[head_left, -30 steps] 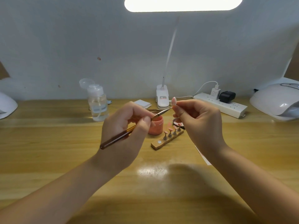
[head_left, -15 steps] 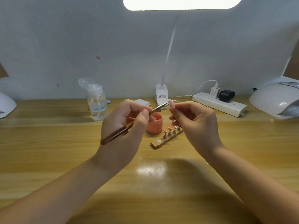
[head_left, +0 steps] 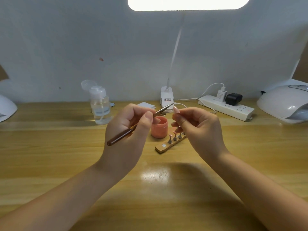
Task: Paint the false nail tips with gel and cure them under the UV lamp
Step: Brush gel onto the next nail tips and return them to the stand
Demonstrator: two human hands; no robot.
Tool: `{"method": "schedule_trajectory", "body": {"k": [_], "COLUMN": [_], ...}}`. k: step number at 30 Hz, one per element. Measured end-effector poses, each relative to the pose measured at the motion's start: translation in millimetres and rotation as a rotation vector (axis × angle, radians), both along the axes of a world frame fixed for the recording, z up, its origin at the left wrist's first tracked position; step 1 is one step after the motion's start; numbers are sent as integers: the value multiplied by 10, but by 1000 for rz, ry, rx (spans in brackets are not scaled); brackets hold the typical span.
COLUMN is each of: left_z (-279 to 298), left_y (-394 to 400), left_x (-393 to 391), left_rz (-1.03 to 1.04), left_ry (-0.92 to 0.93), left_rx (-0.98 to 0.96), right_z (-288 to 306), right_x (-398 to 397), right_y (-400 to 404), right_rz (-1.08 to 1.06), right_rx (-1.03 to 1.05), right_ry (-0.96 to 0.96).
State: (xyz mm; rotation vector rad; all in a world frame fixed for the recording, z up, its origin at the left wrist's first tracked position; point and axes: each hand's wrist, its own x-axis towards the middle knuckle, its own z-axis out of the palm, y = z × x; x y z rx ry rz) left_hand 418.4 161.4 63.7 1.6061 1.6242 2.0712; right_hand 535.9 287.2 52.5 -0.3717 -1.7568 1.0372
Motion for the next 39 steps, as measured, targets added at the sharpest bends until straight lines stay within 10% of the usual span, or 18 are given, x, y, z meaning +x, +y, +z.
{"method": "schedule_trajectory", "body": {"k": [29,39], "left_z": [15,16], "left_y": [-53,-6], "left_x": [30,8], "left_rz": [3,-56], "left_ry": [149,-123], "left_rx": [-40,-39], "right_z": [-13,-50], "right_x": [41,26], "right_y": [61,76], "right_rz": [-254,-164], "right_rx": [338,191], "right_ry": [-137,-78]}}
